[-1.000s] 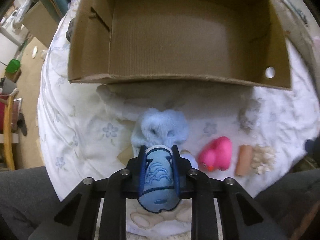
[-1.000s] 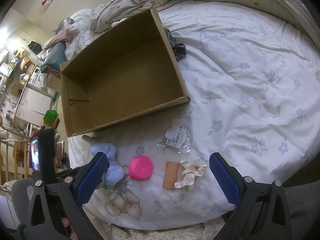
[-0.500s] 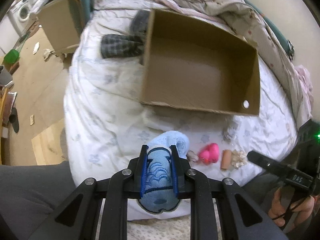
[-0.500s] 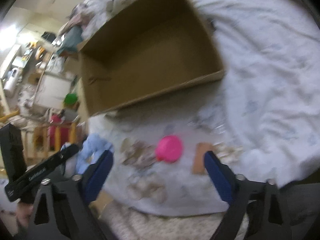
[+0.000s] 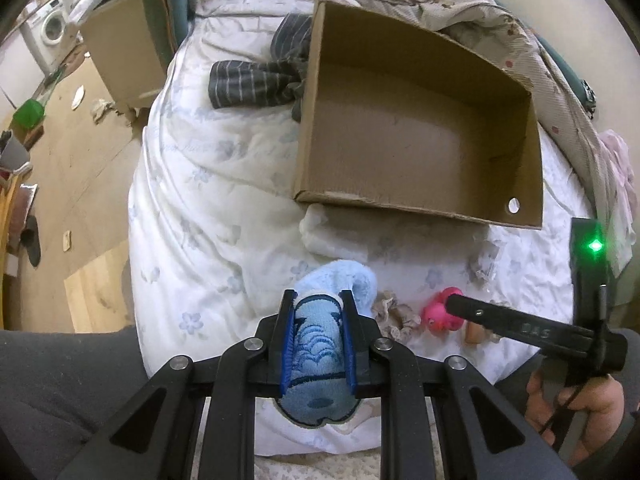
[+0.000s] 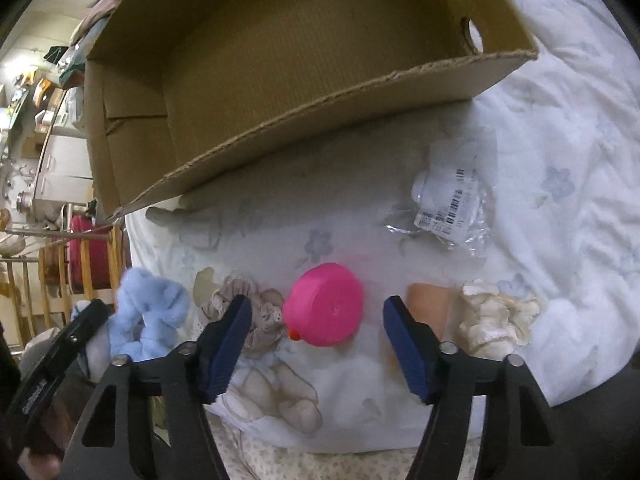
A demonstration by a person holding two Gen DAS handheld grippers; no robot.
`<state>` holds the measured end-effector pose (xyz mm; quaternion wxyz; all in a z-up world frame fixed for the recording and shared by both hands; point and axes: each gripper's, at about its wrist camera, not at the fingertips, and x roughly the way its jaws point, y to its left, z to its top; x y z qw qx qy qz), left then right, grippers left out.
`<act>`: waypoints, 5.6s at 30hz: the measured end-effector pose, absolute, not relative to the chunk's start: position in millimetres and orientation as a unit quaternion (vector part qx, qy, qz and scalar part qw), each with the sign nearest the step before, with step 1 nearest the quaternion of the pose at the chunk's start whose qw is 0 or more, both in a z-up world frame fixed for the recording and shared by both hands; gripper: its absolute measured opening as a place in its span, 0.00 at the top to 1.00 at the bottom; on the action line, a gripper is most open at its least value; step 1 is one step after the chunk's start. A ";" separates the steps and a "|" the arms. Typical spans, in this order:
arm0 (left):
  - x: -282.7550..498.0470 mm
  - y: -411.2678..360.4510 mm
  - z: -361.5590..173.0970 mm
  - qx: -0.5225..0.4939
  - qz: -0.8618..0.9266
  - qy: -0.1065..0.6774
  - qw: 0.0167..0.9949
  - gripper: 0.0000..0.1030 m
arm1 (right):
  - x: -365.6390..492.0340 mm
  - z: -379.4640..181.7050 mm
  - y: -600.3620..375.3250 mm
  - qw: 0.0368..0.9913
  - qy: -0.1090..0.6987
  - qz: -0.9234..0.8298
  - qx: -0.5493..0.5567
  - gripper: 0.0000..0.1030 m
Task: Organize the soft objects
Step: 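Grasp the light-blue plush with the left tool while the right tool grasps the pink toy, then carry the blue plush and pink toy into the box with both tools, then open both tools to release the toys and withdraw from the box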
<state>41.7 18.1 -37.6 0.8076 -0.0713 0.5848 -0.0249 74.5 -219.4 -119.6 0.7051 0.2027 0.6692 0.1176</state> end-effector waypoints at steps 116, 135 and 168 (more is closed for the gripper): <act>145.4 -27.1 -12.4 -0.012 -0.014 0.475 0.880 0.26 | 147.2 -40.2 -242.3 0.827 0.525 0.132 0.152 0.16; 113.3 -7.3 14.0 -0.025 0.003 0.461 0.887 0.01 | 119.1 -10.0 -244.6 0.858 0.476 0.132 0.143 0.00; 58.8 24.5 -35.1 -0.085 0.026 0.552 0.829 0.01 | 66.2 -22.9 -265.3 0.836 0.511 0.107 0.170 0.00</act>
